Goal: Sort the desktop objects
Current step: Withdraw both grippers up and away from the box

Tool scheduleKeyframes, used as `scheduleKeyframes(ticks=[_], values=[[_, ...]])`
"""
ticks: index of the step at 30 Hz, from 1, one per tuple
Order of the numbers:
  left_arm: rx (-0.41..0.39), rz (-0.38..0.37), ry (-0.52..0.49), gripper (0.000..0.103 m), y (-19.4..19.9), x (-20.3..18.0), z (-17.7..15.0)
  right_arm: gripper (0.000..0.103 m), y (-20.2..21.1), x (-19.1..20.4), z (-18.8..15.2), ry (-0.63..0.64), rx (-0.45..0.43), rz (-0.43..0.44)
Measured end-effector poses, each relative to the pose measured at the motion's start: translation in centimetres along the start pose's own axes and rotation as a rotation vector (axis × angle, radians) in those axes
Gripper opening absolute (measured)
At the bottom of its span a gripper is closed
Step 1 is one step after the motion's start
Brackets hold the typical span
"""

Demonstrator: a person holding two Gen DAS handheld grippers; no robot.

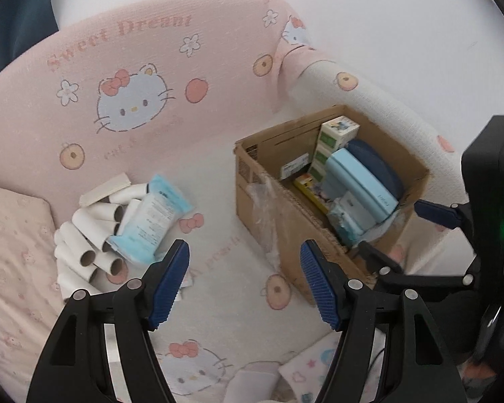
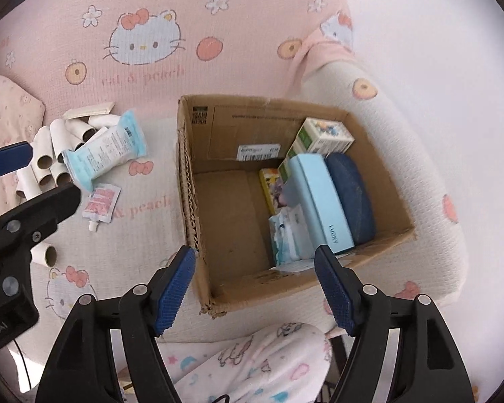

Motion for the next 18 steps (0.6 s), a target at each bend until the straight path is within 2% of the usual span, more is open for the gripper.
scheduleKeyframes(ticks=[5, 8, 13, 18], values=[[-0.001, 0.086, -0.046, 0.072, -0.1, -0.2, -0.1, 0.074, 1.8, 0.0, 0.0, 0.015, -0.036, -0.040], [0.009, 0.068, -0.050, 0.072, -0.3, -0.7, -0.2, 0.075, 2.1, -0.2, -0.1, -0.017, -0.033, -0.063], [0.003, 0.092, -0.048, 0.072, -0.2, -0.5, 0.0, 0.075, 2.5, 0.1, -0.4, -0.057, -0.041, -0.034], [-0.010, 0.104, -0.046, 0.072, 0.3, -0.5, 0.1, 0.075, 3.3, 0.1, -0.3, -0.067, -0.056, -0.054]])
Point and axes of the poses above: each gripper's, at about its wrist camera, not at the fingertips, and y roughly against the way its jaws point, x to its left, z to its top, the point moved 10 cm from there along -y, roughly the way its jaws point, and after that the axes turned 1 degree about -x, right-handed, at the moved point
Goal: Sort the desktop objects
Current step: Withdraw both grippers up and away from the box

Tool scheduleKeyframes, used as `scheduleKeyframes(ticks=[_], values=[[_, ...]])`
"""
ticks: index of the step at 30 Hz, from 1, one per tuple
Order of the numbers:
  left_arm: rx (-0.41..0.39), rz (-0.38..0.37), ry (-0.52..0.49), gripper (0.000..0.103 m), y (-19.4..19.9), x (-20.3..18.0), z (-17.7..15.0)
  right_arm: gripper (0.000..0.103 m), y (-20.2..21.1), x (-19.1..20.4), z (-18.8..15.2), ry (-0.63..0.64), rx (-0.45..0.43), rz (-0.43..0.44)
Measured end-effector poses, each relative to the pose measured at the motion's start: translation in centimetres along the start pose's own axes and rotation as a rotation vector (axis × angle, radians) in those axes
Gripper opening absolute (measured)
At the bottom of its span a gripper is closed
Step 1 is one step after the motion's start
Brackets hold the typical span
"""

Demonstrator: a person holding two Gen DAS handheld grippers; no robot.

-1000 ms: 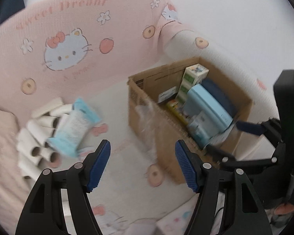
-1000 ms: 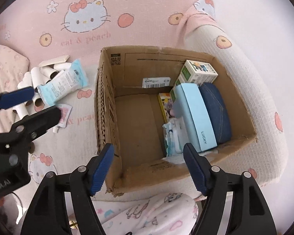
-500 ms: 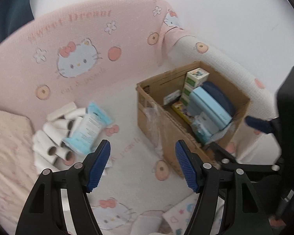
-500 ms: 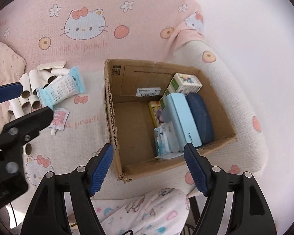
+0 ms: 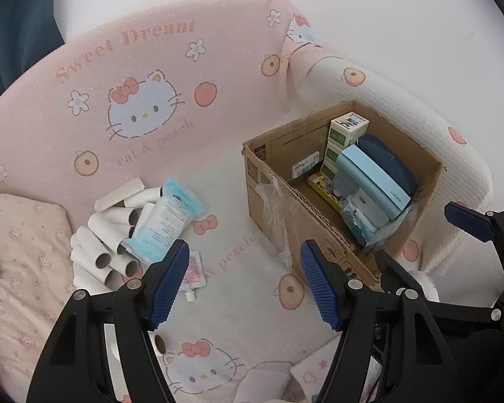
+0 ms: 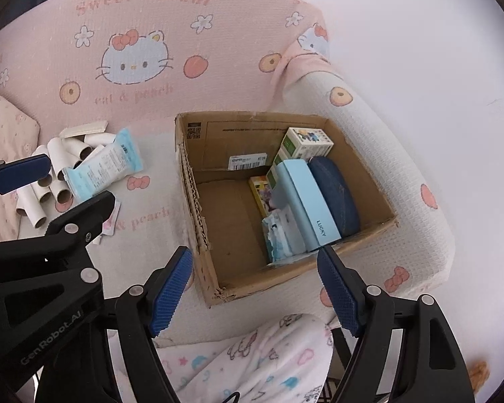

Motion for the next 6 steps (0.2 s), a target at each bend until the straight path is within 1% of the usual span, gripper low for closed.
scheduleKeyframes(ticks=[3, 6], values=[[-0.019, -0.011, -0.004, 0.072, 0.42, -0.21, 0.13, 0.075, 0.13, 0.19, 0.08, -0.005, -0.004, 0.014], [-0.021, 0.003, -0.018, 0.072, 0.56, -0.20, 0.11, 0.075, 0.11, 0.42, 0.08, -0.001, -0.003, 0.017]])
Point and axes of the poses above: each gripper's, at about its wrist camera, not at the fingertips, and y roughly against the way its jaws point, x to its left, z to its top, the point moved 10 cm from there along -y, roughly the way its jaws point, and after that the axes turned 1 degree about -x, right-handed, at the moved point
